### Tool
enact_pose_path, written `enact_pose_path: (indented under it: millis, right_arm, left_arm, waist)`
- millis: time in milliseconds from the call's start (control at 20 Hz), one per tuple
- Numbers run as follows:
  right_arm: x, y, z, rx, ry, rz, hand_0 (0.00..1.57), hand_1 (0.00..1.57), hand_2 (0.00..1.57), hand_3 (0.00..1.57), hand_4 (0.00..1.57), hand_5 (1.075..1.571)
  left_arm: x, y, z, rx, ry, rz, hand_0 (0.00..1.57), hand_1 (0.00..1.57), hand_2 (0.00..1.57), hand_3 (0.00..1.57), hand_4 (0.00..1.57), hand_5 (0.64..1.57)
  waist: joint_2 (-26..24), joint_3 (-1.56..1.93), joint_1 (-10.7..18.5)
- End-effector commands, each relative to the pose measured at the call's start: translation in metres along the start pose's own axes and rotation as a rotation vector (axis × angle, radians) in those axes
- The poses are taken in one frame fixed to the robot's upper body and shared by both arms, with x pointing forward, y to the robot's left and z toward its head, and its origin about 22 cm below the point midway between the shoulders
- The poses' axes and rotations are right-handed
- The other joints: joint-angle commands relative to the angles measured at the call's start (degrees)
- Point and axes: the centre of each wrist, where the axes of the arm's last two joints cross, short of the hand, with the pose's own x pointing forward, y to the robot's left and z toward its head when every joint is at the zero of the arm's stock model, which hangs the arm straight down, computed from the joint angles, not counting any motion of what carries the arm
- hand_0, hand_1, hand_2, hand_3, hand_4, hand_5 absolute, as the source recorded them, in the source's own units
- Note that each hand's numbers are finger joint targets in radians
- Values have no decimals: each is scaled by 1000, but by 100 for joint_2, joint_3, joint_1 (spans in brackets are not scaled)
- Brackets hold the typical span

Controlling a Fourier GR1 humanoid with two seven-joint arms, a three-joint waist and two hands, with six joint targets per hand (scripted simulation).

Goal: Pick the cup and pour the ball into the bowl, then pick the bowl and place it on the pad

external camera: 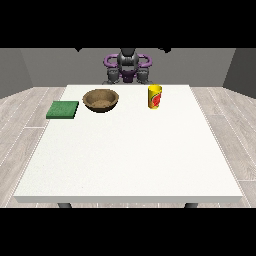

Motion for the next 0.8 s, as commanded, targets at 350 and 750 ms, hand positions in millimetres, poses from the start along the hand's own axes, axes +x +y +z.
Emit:
enact_pose_path:
  millis: [350, 750]
  right_arm:
    - [-34, -31, -15, 65, -156, -2, 0, 0, 0, 0, 303, 1571]
    - [-33, -59, -44, 88, -231, 21, 0, 0, 0, 0, 266, 1569]
  left_arm:
    - [-53, -19, -31, 14, -212, -118, 0, 0, 0, 0, 0, 1495]
    - [-48, -6, -90, 57, -284, -144, 0, 0, 0, 0, 0, 1476]
  waist:
    - [1257, -1, -232]
    - [1691, -1, -338]
